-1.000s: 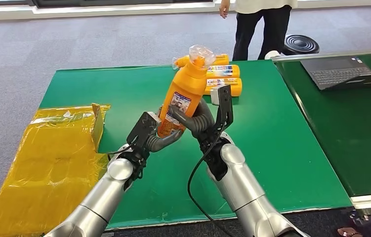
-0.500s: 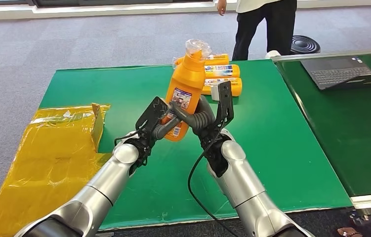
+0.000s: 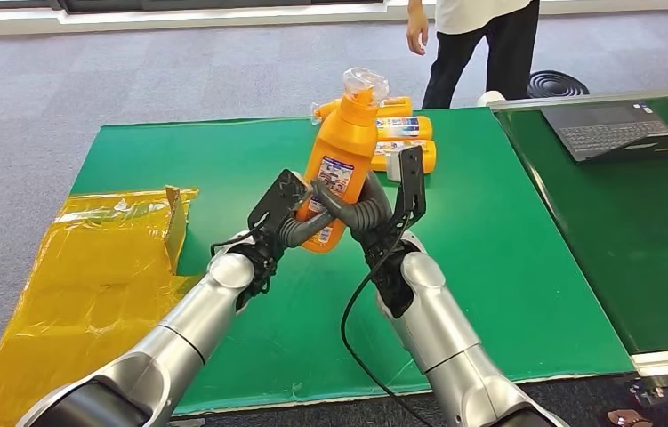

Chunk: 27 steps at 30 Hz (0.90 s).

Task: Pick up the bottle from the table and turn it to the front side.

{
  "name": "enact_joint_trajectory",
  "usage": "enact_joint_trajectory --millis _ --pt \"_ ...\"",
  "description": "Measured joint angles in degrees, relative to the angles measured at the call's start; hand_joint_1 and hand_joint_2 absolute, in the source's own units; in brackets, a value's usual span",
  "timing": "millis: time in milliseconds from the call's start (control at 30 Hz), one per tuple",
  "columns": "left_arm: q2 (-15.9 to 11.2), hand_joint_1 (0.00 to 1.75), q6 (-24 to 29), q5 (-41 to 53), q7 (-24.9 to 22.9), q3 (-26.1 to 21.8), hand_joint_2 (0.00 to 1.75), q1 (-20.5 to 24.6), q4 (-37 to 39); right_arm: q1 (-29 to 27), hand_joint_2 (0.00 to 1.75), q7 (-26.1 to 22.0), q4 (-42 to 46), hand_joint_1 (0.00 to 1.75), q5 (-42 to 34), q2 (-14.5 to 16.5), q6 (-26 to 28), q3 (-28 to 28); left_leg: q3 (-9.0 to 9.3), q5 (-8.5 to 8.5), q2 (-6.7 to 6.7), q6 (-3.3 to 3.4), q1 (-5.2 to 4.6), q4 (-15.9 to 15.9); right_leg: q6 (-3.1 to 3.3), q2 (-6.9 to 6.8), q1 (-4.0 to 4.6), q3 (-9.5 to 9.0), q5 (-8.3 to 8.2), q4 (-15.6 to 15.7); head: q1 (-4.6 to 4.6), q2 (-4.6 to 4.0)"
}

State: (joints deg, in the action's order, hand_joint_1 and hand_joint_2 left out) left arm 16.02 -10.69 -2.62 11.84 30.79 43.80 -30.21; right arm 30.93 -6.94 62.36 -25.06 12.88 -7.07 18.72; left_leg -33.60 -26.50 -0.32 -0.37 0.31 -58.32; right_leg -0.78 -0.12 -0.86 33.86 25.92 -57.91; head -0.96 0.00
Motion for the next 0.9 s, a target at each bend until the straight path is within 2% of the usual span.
enact_joint_trajectory --millis 567,600,700,733,900 --pt "0.0 1.75 0.8 3.2 1.5 0.8 1.75 1.3 1.5 -0.3 1.75 -0.3 0.0 1.75 0.7 0.0 -0.2 -0.1 0.00 0.00 0.00 0.00 0.00 0.0 0.00 0.01 0.00 0.00 0.00 0.0 -0.01 0.00" --pt "0.0 1.75 0.8 3.5 1.5 0.8 1.75 1.3 1.5 -0.4 1.75 -0.4 0.0 1.45 0.9 0.0 -0.2 -0.1 0.00 0.00 0.00 0.00 0.00 0.0 0.00 0.00 0.00 0.00 0.00 0.0 -0.01 0.00" --pt "0.0 1.75 0.8 4.5 1.5 0.8 1.75 1.3 1.5 -0.5 1.75 -0.7 0.0 0.26 1.6 0.0 -0.2 -0.2 0.00 0.00 0.00 0.00 0.00 0.0 0.00 0.00 0.00 0.00 0.00 0.0 -0.01 0.00" --pt "0.0 1.75 0.8 4.9 1.5 0.8 1.75 1.3 1.5 -0.6 1.75 -0.9 0.0 0.16 1.9 0.0 -0.2 -0.2 0.00 0.00 0.00 0.00 0.00 0.0 0.00 0.00 0.00 0.00 0.00 0.0 -0.01 0.00" --pt "0.0 1.75 1.0 5.7 1.5 0.8 1.75 1.3 1.4 -0.8 1.75 -1.4 0.2 0.16 3.2 0.0 0.0 -0.4 0.00 0.00 0.00 0.00 0.01 0.0 0.00 0.00 0.01 0.00 0.00 0.0 -0.01 0.00"
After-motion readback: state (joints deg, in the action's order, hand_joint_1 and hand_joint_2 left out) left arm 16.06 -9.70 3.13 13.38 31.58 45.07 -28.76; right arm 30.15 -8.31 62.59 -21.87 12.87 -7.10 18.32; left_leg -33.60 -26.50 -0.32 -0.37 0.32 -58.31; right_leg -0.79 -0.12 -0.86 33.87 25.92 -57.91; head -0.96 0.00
